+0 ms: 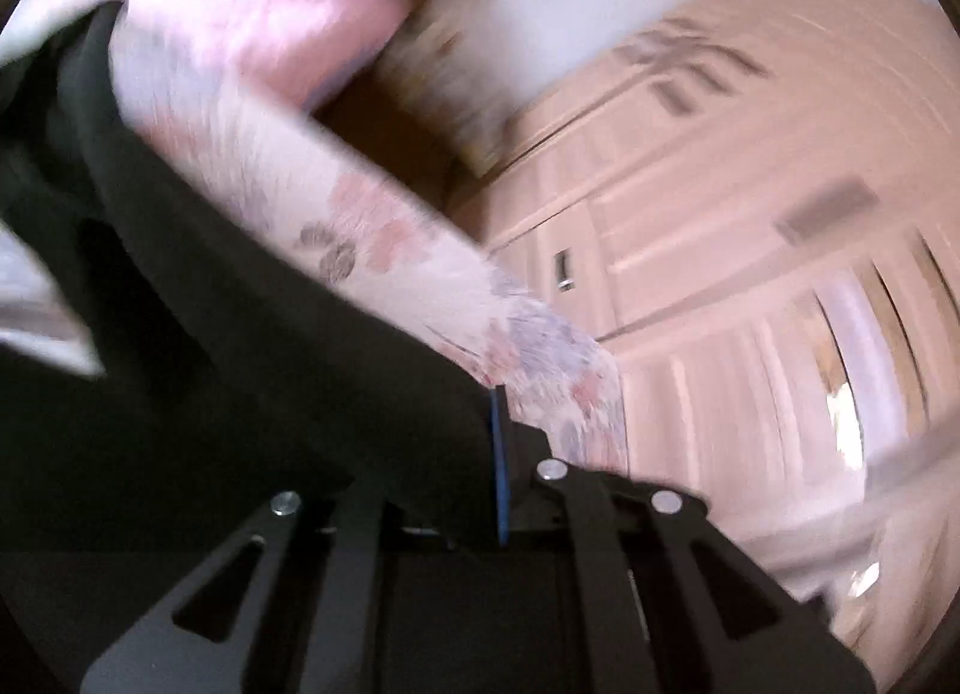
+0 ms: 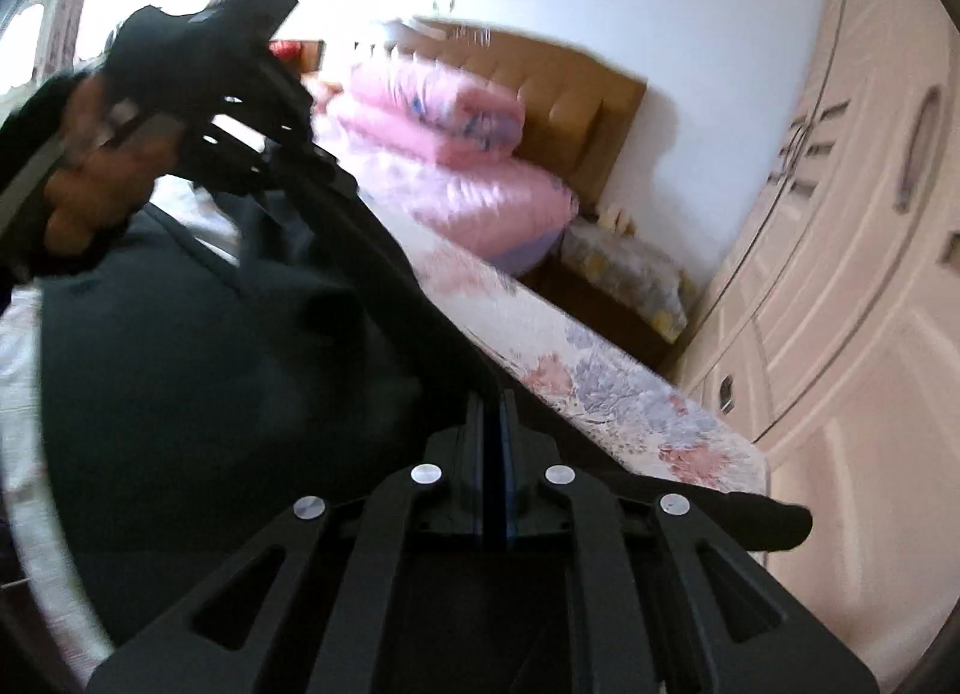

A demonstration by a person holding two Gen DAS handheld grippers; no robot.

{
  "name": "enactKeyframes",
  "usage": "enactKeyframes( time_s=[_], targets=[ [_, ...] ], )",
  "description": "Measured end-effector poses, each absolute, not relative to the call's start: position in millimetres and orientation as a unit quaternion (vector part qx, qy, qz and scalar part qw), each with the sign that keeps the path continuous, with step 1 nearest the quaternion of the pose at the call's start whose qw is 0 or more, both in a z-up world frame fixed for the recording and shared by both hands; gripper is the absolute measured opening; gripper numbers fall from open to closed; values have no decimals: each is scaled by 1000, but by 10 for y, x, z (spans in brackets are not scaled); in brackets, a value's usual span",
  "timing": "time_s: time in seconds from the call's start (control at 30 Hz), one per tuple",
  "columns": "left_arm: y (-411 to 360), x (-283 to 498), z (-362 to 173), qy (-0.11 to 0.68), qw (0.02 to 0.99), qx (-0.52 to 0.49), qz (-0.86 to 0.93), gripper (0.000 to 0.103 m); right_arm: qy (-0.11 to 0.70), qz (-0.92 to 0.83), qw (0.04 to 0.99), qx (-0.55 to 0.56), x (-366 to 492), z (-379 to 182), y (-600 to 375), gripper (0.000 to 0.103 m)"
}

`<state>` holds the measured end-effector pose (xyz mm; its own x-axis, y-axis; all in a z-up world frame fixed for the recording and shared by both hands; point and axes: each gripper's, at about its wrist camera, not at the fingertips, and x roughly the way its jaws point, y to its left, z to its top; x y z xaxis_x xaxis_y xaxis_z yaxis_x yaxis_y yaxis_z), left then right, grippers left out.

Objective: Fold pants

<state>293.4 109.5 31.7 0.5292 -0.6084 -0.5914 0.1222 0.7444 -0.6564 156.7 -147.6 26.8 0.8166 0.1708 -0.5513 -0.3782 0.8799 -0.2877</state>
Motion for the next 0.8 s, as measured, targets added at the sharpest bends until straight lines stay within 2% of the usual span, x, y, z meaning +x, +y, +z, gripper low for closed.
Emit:
enactKeyframes(
  time_s=[0.03,0.1,0.17,0.2,0.27,0.33,0.47,0.5,0.57,0.8],
  targets=[
    [1107,2654,365,417,839,-268,-225,11,259,154,935,-188,1306,268,-1455,9],
    [1164,2128,211,417,840,-261,-230,15,275,161,932,-171,891,90,-1411,21],
    [1231,1792,-235,461,817,-270,-217,28,315,149,923,-163,658,-212,-1396,75],
    [1269,1703,-427,479,806,-276,-211,29,332,144,919,-155,592,-339,-1415,79],
    [1352,1594,-822,516,784,-285,-193,32,369,145,912,-107,393,-555,-1504,79],
    [1517,1523,-944,491,779,-323,-220,37,377,135,916,-28,232,-602,-1705,80],
    [1585,1587,-881,476,778,-339,-231,63,355,127,910,170,44,-559,-2283,80],
    [1571,1567,-872,475,777,-340,-234,65,350,122,901,224,33,-588,-2447,80],
    [1558,1564,-882,472,780,-338,-232,66,345,118,893,264,-4,-598,-2553,79],
    [1598,1442,-914,467,783,-336,-235,66,359,76,891,269,124,-579,-2617,77]
  ],
)
